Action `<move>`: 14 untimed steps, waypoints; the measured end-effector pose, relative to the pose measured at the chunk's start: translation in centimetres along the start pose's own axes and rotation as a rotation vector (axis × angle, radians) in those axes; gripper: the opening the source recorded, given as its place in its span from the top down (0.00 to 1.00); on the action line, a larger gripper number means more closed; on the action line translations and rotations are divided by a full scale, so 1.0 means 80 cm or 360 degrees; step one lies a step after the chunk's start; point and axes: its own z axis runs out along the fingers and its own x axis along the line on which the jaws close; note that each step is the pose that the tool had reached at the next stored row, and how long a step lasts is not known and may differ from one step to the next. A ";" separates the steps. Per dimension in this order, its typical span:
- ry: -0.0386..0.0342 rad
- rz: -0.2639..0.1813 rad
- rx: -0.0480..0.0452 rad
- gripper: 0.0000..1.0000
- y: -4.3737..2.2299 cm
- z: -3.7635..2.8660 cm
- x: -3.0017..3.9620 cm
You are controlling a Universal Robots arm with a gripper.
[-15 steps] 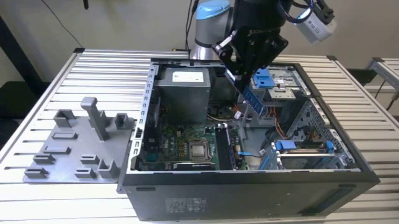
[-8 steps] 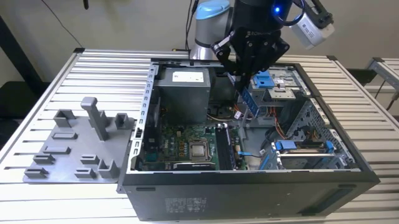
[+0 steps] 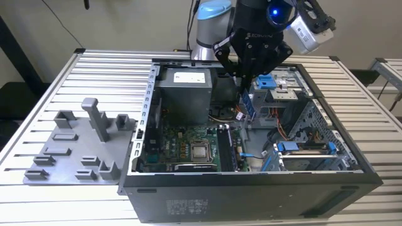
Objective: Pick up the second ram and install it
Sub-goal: 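Insert the second ram into the second slot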
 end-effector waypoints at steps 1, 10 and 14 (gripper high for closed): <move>0.0000 0.0025 0.0000 0.86 0.0000 0.0003 0.0000; 0.0000 0.0213 0.0003 0.86 0.0000 0.0017 0.0000; 0.0000 0.0236 0.0003 0.86 0.0000 0.0018 0.0001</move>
